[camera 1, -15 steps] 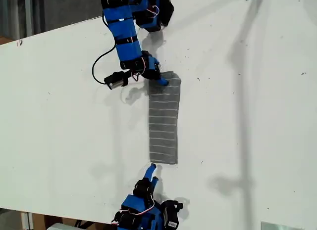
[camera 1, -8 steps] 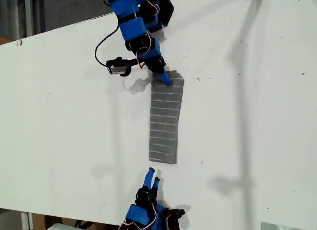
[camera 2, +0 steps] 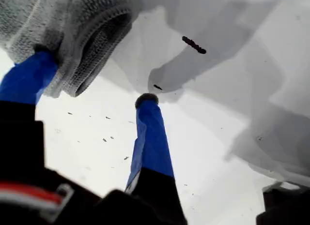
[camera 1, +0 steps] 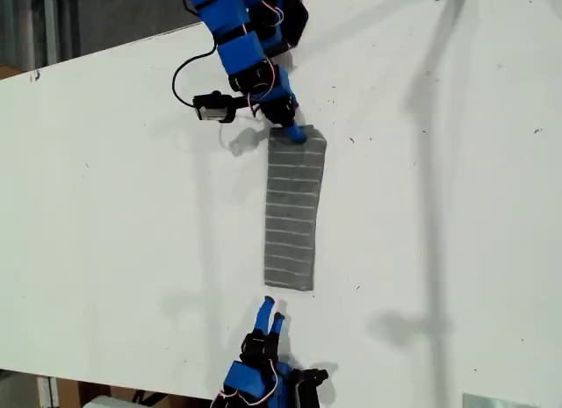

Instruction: Grasp corners of a square towel and fold twice.

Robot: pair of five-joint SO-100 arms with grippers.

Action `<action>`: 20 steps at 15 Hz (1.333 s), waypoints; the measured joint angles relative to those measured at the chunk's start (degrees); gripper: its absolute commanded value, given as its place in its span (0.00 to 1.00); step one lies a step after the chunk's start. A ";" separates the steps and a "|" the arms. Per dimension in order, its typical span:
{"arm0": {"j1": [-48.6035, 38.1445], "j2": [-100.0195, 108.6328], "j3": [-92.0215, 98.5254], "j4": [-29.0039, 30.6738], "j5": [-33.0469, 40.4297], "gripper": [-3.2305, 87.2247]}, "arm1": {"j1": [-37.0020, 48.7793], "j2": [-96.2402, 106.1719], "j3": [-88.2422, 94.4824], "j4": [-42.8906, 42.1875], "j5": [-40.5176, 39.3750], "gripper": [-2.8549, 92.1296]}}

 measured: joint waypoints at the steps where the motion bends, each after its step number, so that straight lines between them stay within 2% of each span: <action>1: -0.09 0.00 0.97 -0.44 0.53 0.35 | 0.00 -0.09 -1.49 -0.44 -0.53 0.39; 4: -0.35 0.00 2.20 -1.05 1.05 0.35 | 1.05 -3.34 -2.37 -4.57 -0.53 0.39; 5: -0.35 0.00 2.20 -1.32 1.32 0.35 | 1.23 -8.26 -3.52 -7.47 -0.53 0.39; 7: -0.35 0.00 2.20 -1.32 1.58 0.35 | 1.32 -18.28 -10.63 -7.82 -0.88 0.37; 8: -0.35 0.00 2.20 -1.32 1.58 0.35 | 1.32 -21.09 -12.66 -7.29 -0.88 0.30; 10: -0.26 0.00 2.90 -1.85 1.58 0.35 | 1.49 -24.79 -15.38 -6.86 -0.88 0.09; 11: -0.09 0.00 3.52 -1.93 1.58 0.35 | 1.58 -25.75 -17.31 -7.47 -0.70 0.03; 14: 0.00 0.00 5.89 -2.64 1.58 0.35 | 0.44 -25.93 -18.28 -8.96 2.02 0.03; 16: -1.14 0.00 6.15 -2.90 1.76 0.34 | -2.55 -18.98 -11.51 -8.53 7.56 0.03; 17: -2.46 0.00 6.15 -2.99 2.37 0.34 | -4.75 -13.10 -6.94 -6.86 11.78 0.03; 20: -5.36 0.00 6.33 -3.43 3.69 0.34 | -11.43 2.64 -4.13 8.70 23.29 0.03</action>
